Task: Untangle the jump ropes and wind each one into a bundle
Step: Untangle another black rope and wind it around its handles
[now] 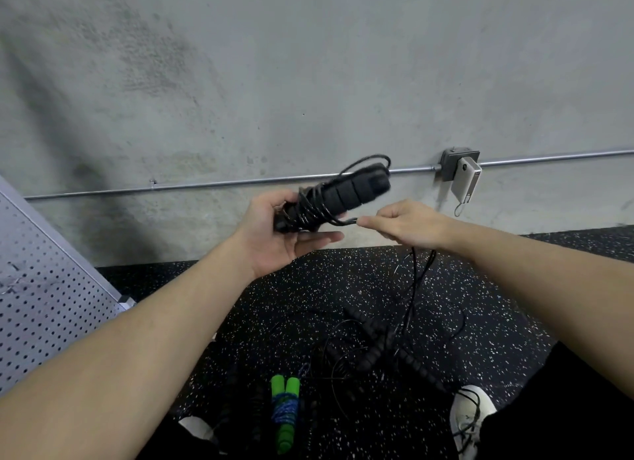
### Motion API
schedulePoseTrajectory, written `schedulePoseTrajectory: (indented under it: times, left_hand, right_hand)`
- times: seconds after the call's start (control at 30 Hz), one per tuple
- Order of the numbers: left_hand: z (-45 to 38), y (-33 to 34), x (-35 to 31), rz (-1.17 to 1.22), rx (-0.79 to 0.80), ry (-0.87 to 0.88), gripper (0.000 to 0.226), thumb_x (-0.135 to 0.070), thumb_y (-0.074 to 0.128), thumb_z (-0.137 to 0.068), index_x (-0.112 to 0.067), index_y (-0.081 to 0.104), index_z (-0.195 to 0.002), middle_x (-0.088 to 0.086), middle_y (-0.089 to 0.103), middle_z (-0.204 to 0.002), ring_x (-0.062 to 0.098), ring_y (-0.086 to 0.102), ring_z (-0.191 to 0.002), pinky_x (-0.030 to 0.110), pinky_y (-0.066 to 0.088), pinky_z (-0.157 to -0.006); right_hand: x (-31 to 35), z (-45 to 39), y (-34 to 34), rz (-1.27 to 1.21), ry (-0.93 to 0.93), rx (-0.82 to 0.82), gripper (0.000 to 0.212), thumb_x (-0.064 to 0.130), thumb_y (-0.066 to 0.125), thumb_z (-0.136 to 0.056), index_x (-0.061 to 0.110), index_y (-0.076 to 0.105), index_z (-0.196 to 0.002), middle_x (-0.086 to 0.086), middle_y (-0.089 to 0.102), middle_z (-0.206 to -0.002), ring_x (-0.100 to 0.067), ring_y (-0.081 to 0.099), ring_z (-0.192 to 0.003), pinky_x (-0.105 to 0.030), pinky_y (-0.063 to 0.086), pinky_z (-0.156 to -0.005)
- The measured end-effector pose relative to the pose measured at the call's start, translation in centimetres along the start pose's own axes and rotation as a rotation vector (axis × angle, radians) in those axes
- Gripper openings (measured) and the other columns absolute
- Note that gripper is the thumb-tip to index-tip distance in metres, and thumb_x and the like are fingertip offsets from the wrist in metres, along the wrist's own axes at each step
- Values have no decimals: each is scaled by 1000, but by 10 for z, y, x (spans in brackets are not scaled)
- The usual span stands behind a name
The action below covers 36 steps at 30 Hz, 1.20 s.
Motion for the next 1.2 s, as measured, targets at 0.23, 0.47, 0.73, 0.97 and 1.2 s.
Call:
schedulePoseTrajectory:
  times: [0.23,0.47,0.73,0.97,1.2]
  left_hand:
    - [3,11,15,-632,191,-155,36,-11,59,-82,-2,64,-117,23,74,-97,38,73,-79,32,62,-55]
    - [-9,15,22,-1096,37,-85,20,0,63,-89,-14,57,-103,13,65,-96,28,67,-65,48,63,-60]
    - [-7,3,-41,-1365,-324,302,50,-36,52,-94,-52,51,-141,-2,67,-109,16,73,-61,32,62,-59]
    - [7,-58,-80,-531,-589,532,33,-11,48,-96,-38,64,-109,5,62,-122,26,69,-93,38,62,-61]
    - [-7,-59,-60,92,-426,438,30,-4,44,-103,-17,53,-129,16,63,-119,34,68,-98,40,63,-68]
  right_hand:
    - [6,-7,-9,49,-62,45,19,40,71,-90,21,73,-92,16,66,-68,2,52,-59,-19,42,-62]
    - [19,-11,-3,119,-89,47,5,34,79,-84,29,76,-83,25,64,-58,9,52,-51,-7,38,-52]
    - [2,-12,3,-103,21,183,13,32,68,-94,20,67,-98,1,52,-60,-13,48,-53,-27,45,-62]
    - [-20,-2,4,54,31,275,16,35,63,-97,19,65,-92,3,74,-77,-2,67,-70,-25,41,-75]
    - [-45,-15,-5,295,42,199,14,32,76,-87,29,62,-86,0,73,-104,-17,66,-88,-31,51,-83]
Point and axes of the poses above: each hand's wrist, its own z-axis away from the middle knuckle, its own y-axis out of the palm, x = y × z, the point moved 10 cm from there along -z, towards the middle knuckle
